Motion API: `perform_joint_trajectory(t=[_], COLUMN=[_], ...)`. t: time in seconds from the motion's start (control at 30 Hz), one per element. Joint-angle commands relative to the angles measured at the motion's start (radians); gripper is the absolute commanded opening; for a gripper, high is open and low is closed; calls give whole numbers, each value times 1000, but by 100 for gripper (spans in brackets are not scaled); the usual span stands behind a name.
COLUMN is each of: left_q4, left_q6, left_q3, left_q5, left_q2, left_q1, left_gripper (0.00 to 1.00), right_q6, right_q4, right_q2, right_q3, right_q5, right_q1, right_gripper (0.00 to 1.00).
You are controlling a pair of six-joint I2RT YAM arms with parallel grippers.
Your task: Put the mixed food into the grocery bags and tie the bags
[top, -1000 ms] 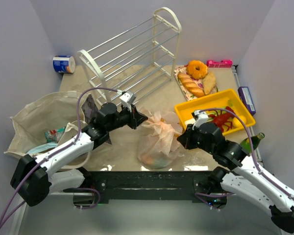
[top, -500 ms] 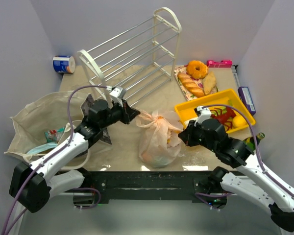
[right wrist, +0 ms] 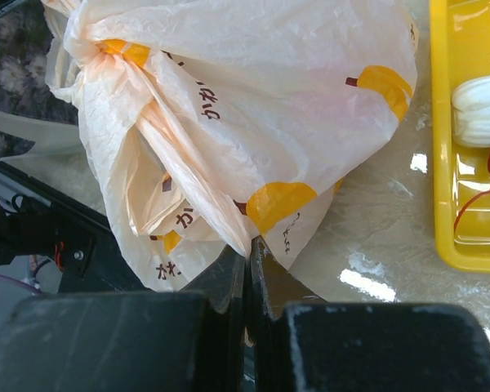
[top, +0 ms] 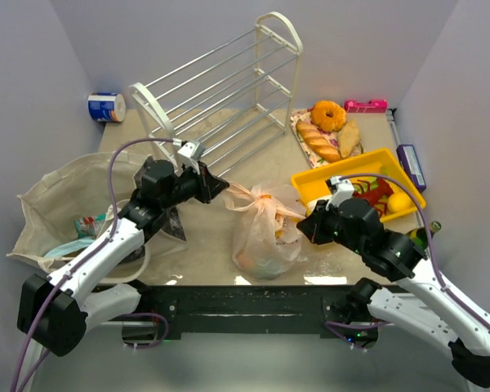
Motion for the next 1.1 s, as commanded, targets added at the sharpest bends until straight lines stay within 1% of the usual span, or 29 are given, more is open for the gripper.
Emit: perform_joint_trajectory(t=[0.0,0.03,0.07,0.17,0.23,0.27,0.3,0.37,0.4,0.43,0.5,0.57,0.6,0.7,0.8,0.93,0.97,1.0,1.07], left_q4=[40,68,77,105,93,90,90,94,96,97,97,97,96,73,34,1,-7,-13,-27], left_q6=[92,110,119,127,139,143,144,146,144,141,143,141,143,147,153,152,152,149,136], left_q3=[42,37,34,20,17,17,14,10,5,5,5,6,6,20,36,45,48,49,43], left_q5=[-19,24,102,196,201,199,199,204,207,205,205,207,207,199,169,127,103,86,49], left_q2=[-33,-38,-35,-29,-29,-27,-27,-27,-24,-24,-19,-19,-21,-21,-26,-29,-32,-35,-44], left_q1=[49,49,49,49,49,49,47,49,49,49,49,49,49,49,49,49,49,49,49], left_gripper=[0,0,0,0,0,0,0,0,0,0,0,0,0,0,0,0,0,0,0], right_q6=[-23,-29,-37,-57,-64,-72,-77,-95,-101,-100,-113,-115,-115,-115,-121,-126,-124,-124,-126], right_q4=[29,63,78,140,154,155,154,152,152,149,147,129,124,92,39,-35,-46,-56,-78], right_q2=[32,46,58,114,150,161,170,184,186,187,198,201,200,181,169,164,160,158,148], right_q3=[59,60,62,66,78,92,100,109,108,106,100,101,101,106,126,173,181,187,198], right_q5=[-26,-44,-53,-79,-81,-78,-75,-73,-73,-79,-104,-99,-98,-75,0,109,143,152,178], right_q1=[-3,-3,-3,-3,-3,-5,-5,-3,-3,-3,-3,-3,-3,-3,-5,-3,-3,-5,-3], right_gripper=[2,4,4,7,12,16,25,30,36,40,43,41,37,30,24,20,18,12,8])
